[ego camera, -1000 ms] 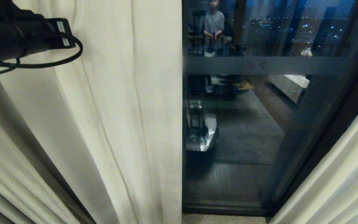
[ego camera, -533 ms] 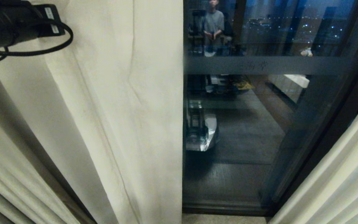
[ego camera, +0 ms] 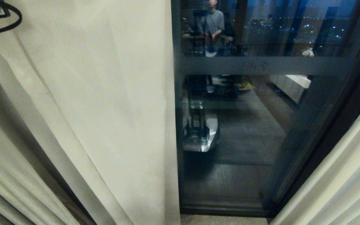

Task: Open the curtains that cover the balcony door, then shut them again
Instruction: Pull the inner curtains open on both sides

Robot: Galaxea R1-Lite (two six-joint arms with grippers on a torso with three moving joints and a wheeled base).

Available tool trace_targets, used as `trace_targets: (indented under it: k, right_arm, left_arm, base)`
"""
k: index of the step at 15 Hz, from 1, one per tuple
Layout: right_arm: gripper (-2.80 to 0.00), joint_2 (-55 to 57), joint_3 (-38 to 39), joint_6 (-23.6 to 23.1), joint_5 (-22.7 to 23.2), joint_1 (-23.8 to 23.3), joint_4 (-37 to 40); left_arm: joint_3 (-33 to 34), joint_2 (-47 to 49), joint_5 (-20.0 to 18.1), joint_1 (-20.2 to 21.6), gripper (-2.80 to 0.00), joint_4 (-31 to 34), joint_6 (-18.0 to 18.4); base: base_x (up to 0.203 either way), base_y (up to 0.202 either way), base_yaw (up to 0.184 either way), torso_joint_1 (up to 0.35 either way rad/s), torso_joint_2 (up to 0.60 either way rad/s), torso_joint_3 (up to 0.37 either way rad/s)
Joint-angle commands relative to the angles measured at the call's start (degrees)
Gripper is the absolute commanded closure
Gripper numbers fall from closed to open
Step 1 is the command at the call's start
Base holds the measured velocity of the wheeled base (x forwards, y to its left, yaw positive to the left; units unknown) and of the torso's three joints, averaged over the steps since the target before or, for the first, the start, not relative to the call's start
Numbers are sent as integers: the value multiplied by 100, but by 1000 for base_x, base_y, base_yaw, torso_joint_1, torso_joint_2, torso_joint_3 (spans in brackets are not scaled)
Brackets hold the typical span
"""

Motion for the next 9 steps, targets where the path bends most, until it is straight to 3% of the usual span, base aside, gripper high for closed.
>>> trace_targets:
  k: [1, 5, 9]
  right_arm:
    - [0, 0, 1, 0, -2, 0, 0]
    - [0, 0, 1, 0, -2, 0, 0]
    - [0, 0, 1, 0, -2, 0, 0]
  left_arm:
    - [-290, 319, 4, 403, 0, 1, -129]
    - [-994, 1005, -27, 1119, 0, 124, -618]
    - [-1135, 1517, -40, 1588, 0, 208, -1054]
  base:
    - [0, 0, 0, 0, 0, 0]
    - [0, 0, 0, 0, 0, 0]
    - [0, 0, 0, 0, 0, 0]
